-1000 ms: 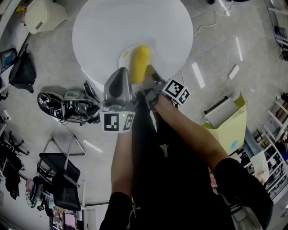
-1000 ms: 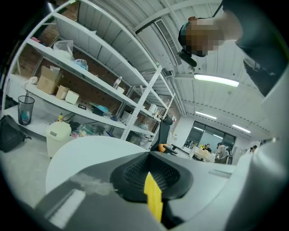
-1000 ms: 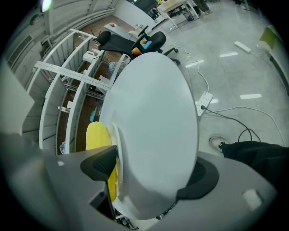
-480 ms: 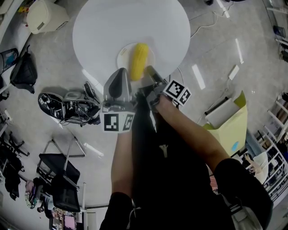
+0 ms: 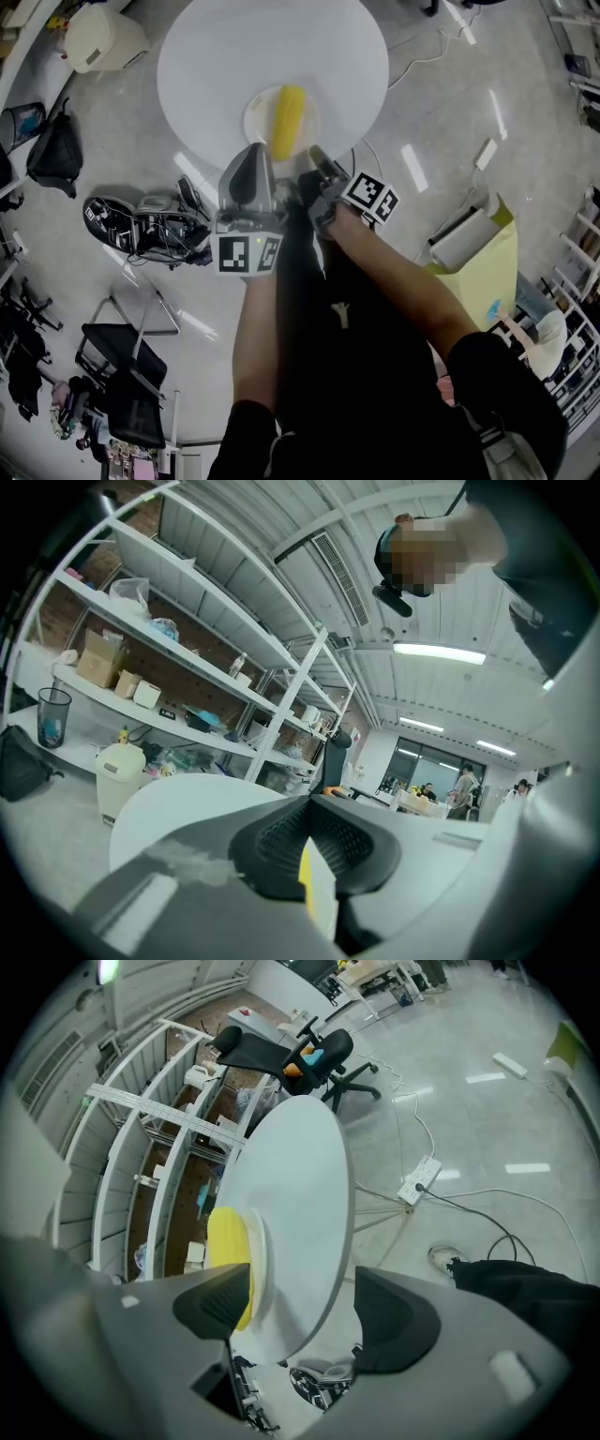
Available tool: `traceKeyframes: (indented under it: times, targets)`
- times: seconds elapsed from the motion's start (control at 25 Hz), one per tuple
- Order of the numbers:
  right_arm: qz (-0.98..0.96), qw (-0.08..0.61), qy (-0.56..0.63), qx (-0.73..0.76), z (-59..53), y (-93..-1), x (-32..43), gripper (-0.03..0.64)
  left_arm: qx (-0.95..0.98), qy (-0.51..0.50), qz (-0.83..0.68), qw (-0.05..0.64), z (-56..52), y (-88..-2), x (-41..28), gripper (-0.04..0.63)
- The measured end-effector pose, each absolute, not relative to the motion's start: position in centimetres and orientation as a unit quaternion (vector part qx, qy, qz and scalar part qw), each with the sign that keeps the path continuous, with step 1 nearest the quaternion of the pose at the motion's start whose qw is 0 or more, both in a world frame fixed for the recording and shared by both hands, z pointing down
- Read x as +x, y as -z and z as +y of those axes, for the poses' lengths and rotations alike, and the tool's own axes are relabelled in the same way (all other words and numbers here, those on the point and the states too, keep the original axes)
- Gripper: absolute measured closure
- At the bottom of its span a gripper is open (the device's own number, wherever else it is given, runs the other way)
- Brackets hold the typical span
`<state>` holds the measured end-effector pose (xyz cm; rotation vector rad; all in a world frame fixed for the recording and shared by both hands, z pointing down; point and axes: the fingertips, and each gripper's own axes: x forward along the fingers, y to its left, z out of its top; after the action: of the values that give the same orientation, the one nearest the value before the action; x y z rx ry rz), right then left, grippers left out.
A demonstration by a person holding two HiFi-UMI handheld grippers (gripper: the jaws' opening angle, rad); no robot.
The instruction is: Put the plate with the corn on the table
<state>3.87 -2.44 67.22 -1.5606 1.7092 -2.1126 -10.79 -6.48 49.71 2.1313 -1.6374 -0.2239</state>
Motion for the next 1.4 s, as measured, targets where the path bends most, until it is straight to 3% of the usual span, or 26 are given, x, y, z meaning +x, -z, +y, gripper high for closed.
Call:
traceKeyframes:
  times: [0.2, 0.68, 1.4]
  targets:
    - [0.553, 0.003, 0.665, -0.502, -1.3, -66.1, 4.4, 0.308, 0.772, 0.088, -0.592, 0.214, -5.4, -48.6, -10.4, 0.591]
    - [0.566, -0.027, 0.63, -0.532, -0.3, -63.4, 5.7, 0.604, 0.772, 0.096, -0.594, 0.206, -3.2, -45.7, -10.1, 0.591]
    - [0.686, -0.097, 0.533, -0.486, -4.2, -54.7, 4.8, 0.607, 0.762, 0.107, -0.61, 0.19, -3.5, -39.0, -10.5, 0.591]
